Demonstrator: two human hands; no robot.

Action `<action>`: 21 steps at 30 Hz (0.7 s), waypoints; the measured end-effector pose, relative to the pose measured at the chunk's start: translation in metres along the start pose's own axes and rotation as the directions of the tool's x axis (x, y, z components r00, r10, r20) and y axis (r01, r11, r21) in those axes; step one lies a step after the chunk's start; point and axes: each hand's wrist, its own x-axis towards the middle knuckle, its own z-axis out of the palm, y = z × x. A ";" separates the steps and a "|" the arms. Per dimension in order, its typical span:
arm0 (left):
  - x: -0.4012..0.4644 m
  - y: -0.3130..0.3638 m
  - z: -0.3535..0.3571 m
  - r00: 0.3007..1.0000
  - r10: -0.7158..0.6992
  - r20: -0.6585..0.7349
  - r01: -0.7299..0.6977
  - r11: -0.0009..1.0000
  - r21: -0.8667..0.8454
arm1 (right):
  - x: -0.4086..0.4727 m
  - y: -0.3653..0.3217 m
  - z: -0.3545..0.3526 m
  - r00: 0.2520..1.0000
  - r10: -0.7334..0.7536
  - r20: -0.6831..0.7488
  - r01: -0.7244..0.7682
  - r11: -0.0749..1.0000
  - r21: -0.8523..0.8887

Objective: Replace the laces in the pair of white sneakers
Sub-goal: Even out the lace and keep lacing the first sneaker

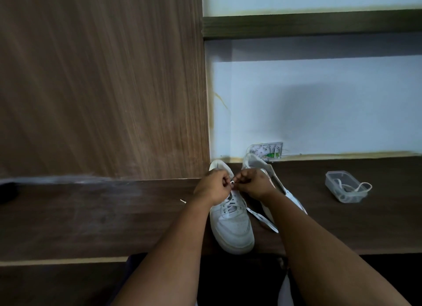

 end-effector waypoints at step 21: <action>0.003 -0.003 -0.009 0.972 -0.234 0.005 0.233 0.968 -0.092 | 0.000 -0.014 -0.004 0.996 -0.052 0.079 0.065 0.982 -0.178</action>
